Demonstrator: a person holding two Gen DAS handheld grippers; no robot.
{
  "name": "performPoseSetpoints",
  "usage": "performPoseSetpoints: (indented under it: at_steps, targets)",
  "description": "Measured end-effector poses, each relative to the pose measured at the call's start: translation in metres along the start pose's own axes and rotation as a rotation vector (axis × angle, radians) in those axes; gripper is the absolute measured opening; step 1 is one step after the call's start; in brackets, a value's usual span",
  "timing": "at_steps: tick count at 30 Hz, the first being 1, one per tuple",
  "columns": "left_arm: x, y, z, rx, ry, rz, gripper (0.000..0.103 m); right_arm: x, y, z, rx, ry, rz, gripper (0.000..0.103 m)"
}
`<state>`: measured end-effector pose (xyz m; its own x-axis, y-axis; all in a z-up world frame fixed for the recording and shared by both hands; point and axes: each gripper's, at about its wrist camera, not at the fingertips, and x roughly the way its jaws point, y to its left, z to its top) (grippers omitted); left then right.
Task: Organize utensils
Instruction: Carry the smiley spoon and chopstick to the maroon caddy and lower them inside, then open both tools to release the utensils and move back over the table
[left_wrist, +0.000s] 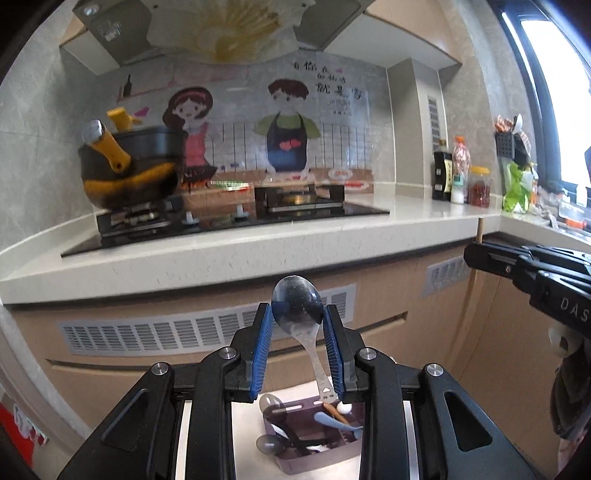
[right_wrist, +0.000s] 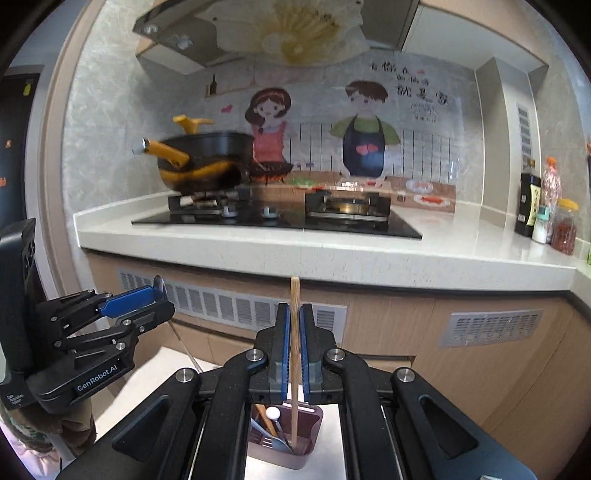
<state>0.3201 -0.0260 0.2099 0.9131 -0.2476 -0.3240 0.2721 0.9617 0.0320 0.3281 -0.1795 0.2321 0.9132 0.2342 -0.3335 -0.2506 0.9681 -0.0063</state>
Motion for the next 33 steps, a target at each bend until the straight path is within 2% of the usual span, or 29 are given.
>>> performPoseSetpoints:
  at_steps: [7, 15, 18, 20, 22, 24, 27, 29, 31, 33]
  targets:
    - [0.058, 0.008, -0.043, -0.026, 0.134, -0.023, 0.029, 0.056, 0.002, -0.031, -0.017, 0.111, 0.005, 0.005]
    - [0.118, 0.013, -0.101, -0.068, 0.325, -0.097, 0.031, 0.109, -0.002, -0.071, -0.011, 0.271, 0.030, 0.005]
    - [0.120, 0.018, -0.113, -0.100, 0.345, -0.105, 0.040, 0.103, -0.006, -0.078, 0.001, 0.291, 0.032, 0.008]
    - [0.113, 0.024, -0.118, -0.129, 0.342, -0.102, 0.045, 0.089, -0.006, -0.079, -0.004, 0.275, 0.031, 0.014]
    - [0.103, 0.030, -0.122, -0.150, 0.331, -0.092, 0.049, 0.070, -0.003, -0.083, -0.022, 0.248, 0.020, 0.028]
    - [0.084, 0.035, -0.129, -0.161, 0.316, -0.079, 0.050, 0.046, 0.000, -0.090, -0.044, 0.218, 0.015, 0.038]
    - [0.057, 0.038, -0.145, -0.163, 0.311, -0.065, 0.060, 0.016, 0.004, -0.107, -0.053, 0.213, 0.032, 0.044]
    - [0.044, 0.038, -0.162, -0.159, 0.337, -0.061, 0.062, 0.004, 0.005, -0.124, -0.044, 0.238, 0.053, 0.048]
    - [0.038, 0.034, -0.181, -0.148, 0.382, -0.060, 0.063, 0.001, 0.006, -0.146, -0.035, 0.283, 0.060, 0.061]
    - [0.034, 0.030, -0.207, -0.141, 0.448, -0.056, 0.065, 0.006, 0.004, -0.176, -0.016, 0.352, 0.056, 0.064]
